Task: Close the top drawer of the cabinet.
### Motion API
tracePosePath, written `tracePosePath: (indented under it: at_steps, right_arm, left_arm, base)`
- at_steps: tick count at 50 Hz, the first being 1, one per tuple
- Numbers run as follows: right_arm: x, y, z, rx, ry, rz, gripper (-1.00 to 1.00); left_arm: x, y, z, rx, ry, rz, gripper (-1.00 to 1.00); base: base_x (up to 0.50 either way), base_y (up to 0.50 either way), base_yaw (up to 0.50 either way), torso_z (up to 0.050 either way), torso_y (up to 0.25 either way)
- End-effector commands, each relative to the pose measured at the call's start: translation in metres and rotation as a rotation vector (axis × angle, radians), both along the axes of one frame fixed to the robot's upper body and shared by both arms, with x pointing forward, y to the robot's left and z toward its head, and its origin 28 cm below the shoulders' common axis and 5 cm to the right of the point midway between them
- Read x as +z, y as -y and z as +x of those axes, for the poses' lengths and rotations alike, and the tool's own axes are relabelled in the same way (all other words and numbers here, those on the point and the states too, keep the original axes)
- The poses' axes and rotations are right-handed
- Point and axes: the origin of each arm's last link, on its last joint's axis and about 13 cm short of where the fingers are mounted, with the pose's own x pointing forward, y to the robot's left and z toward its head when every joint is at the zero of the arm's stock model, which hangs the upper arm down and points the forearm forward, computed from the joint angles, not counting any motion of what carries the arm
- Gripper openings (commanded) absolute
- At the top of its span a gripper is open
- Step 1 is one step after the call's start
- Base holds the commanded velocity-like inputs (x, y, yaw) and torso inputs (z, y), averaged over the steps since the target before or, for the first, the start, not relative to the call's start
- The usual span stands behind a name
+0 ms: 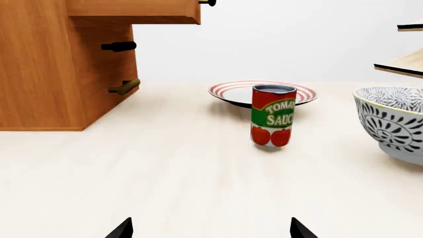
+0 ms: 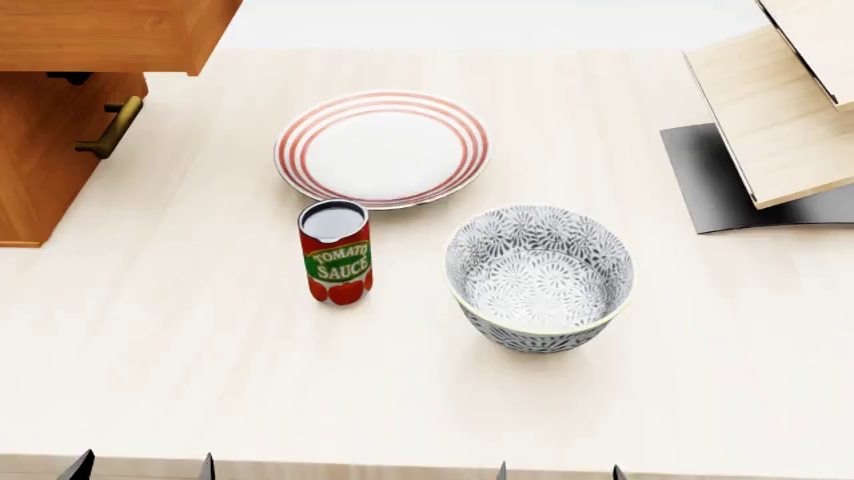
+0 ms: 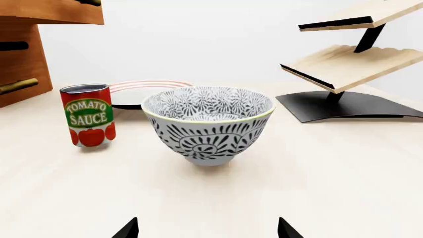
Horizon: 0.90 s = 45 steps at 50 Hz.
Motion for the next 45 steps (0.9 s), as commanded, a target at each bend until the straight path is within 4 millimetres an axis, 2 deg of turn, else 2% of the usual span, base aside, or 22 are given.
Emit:
tracePosePath:
  at_steps: [1, 22, 25, 26, 28, 29, 31, 33, 34, 36, 45]
  right_arm:
    - [0.0, 0.0, 0.0, 0.0, 0.0, 0.0, 1.0]
    - [0.001, 0.001, 0.002, -0.036, -0.031, -0.004, 1.0]
    - [0.019, -0.002, -0.001, -0.057, -0.049, -0.017, 1.0]
    - [0.029, -0.003, -0.001, -0.058, -0.046, -0.025, 1.0]
    - [0.04, -0.004, -0.001, -0.052, -0.039, -0.026, 1.0]
    - [0.07, -0.003, 0.002, -0.051, 0.011, -0.033, 1.0]
    - [0.089, -0.003, 0.003, -0.06, 0.06, -0.052, 1.0]
    - [0.095, -0.003, 0.004, -0.067, 0.068, -0.057, 1.0]
    - [0.144, -0.005, 0.012, -0.051, 0.219, -0.089, 1.0]
    - [0.146, -0.004, 0.011, -0.06, 0.113, -0.111, 1.0]
    - [0.145, -0.004, 0.012, -0.063, 0.109, -0.113, 1.0]
  left_arm:
    - [0.0, 0.0, 0.0, 0.0, 0.0, 0.01, 1.0]
    - [0.004, 0.001, 0.0, -0.005, -0.007, 0.0, 1.0]
    - [0.023, 0.003, -0.002, -0.007, -0.002, -0.026, 1.0]
    - [0.036, 0.005, 0.0, -0.015, 0.015, -0.016, 1.0]
    - [0.051, 0.008, 0.0, -0.029, 0.037, -0.006, 1.0]
    - [0.086, 0.01, 0.007, -0.025, 0.112, 0.018, 1.0]
    - [0.101, 0.012, 0.008, -0.029, 0.13, 0.018, 1.0]
    - [0.108, 0.012, 0.008, -0.033, 0.14, 0.016, 1.0]
    - [0.156, 0.016, 0.013, -0.034, 0.292, 0.05, 1.0]
    - [0.16, 0.016, 0.013, -0.03, 0.234, 0.065, 1.0]
    - [0.16, 0.016, 0.013, -0.033, 0.234, 0.068, 1.0]
  base:
    - [0.0, 0.0, 0.0, 0.0, 0.0]
    - [0.0, 0.0, 0.0, 0.0, 0.0]
    - [0.0, 0.0, 0.0, 0.0, 0.0]
    - [0.0, 0.0, 0.0, 0.0, 0.0]
    - [0.0, 0.0, 0.0, 0.0, 0.0]
    - [0.0, 0.0, 0.0, 0.0, 0.0]
    - [0.0, 0.0, 0.0, 0.0, 0.0]
    - [0.0, 0.0, 0.0, 0.0, 0.0]
    - [0.0, 0.0, 0.0, 0.0, 0.0]
    - [0.0, 0.0, 0.0, 0.0, 0.0]
    - [0.0, 0.0, 0.0, 0.0, 0.0]
